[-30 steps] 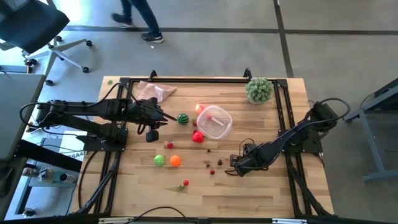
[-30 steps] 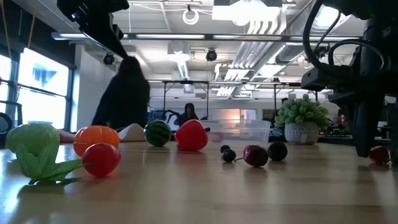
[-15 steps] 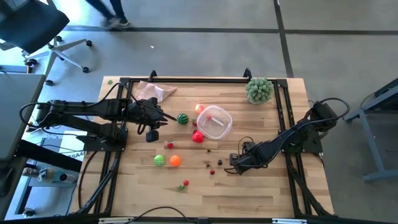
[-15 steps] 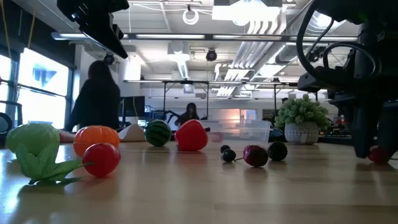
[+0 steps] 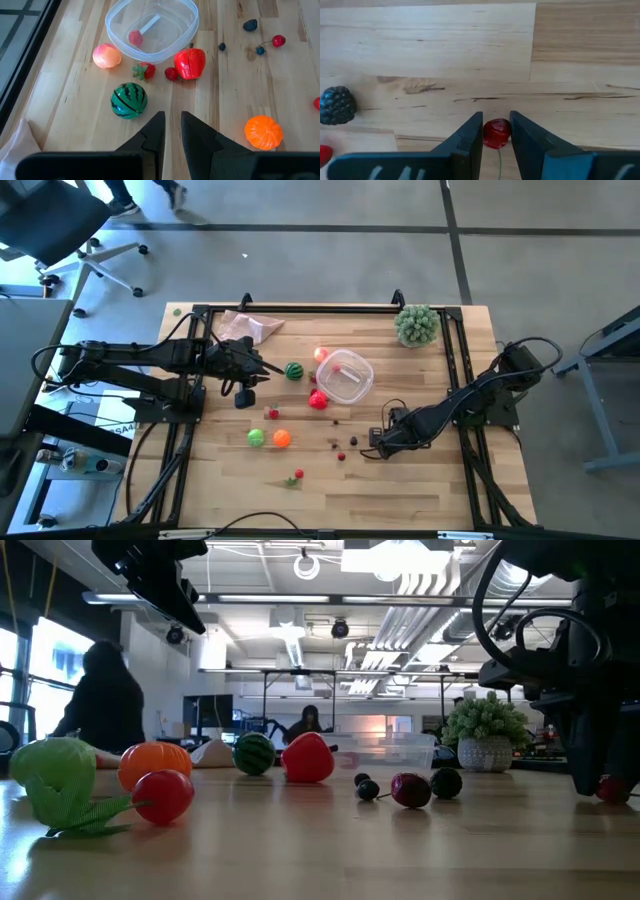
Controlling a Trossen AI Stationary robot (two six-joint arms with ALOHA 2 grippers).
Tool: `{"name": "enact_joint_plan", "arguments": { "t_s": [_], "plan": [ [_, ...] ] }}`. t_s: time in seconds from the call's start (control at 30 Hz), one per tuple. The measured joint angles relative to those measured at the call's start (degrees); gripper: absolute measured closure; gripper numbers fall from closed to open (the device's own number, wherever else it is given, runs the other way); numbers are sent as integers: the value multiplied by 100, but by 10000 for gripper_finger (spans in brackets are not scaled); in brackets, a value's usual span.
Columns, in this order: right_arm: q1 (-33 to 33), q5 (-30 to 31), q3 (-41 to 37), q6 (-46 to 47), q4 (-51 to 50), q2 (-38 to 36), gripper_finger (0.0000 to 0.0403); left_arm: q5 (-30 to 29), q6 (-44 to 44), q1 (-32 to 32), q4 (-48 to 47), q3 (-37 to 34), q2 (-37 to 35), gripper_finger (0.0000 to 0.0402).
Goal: Pick and placing Produce into tupperware
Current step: Put the cherry into the transparent bin
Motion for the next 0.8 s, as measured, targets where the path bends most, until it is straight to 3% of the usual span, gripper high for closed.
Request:
{"name": "enact_joint_plan", "arguments": {
  "t_s": [0.5,0.8],
  "plan": [
    [2,-65,-4,-225,173,2,319,-1,1,1,1,0,0,350],
    [9,-106,-4,-191,294,-1,264,-1,0,0,0,0,0,350]
  ]
}}
